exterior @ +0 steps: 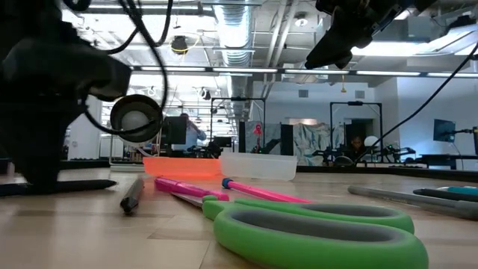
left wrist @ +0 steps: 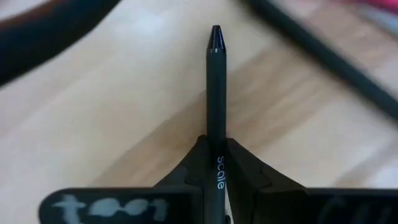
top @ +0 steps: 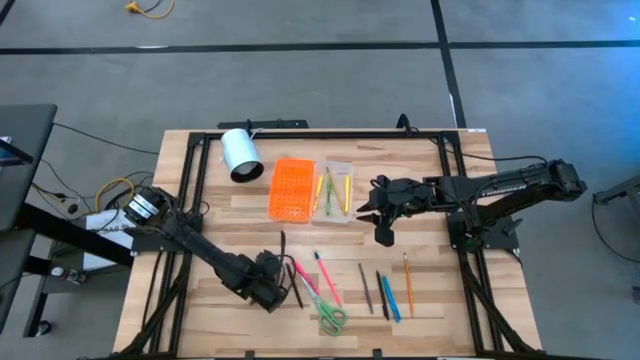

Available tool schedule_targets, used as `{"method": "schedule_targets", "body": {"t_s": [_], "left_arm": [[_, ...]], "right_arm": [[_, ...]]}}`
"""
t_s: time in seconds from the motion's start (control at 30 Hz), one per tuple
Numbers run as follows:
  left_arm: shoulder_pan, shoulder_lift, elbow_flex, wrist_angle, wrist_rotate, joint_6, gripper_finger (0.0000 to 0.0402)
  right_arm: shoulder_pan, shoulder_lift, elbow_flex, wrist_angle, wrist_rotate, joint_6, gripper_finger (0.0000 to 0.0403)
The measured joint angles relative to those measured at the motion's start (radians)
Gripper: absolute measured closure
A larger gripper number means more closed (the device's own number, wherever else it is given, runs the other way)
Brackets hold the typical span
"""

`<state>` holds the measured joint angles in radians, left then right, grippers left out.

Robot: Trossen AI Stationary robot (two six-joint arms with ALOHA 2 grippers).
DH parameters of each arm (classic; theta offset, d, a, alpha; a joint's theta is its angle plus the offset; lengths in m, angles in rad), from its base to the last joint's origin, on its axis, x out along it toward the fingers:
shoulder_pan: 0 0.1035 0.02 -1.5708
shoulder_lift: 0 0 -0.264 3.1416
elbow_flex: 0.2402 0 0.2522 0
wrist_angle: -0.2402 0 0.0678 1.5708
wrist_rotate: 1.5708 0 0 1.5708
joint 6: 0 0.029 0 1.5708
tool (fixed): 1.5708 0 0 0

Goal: Pick & place school supplies into a supply box
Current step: Put the left black pen into the orange supply box

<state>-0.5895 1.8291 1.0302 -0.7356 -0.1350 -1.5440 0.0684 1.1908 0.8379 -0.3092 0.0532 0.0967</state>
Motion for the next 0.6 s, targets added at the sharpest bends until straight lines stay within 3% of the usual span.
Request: {"method": "schedule_targets", "body": {"t_s": [0.23, 0.6], "left_arm": [[0.002, 0.002, -0.003, -0.198, -0.016, -0.106, 0.0373], [0.011, 0.004, -0.006, -0.192, -0.082, -0.179, 0.0392]], "right_arm": [[0.001, 0.000, 0.000, 0.000, 0.000, 0.001, 0.0310], [0.001, 0.000, 0.000, 0.003, 0.000, 0.035, 0.0310]]}}
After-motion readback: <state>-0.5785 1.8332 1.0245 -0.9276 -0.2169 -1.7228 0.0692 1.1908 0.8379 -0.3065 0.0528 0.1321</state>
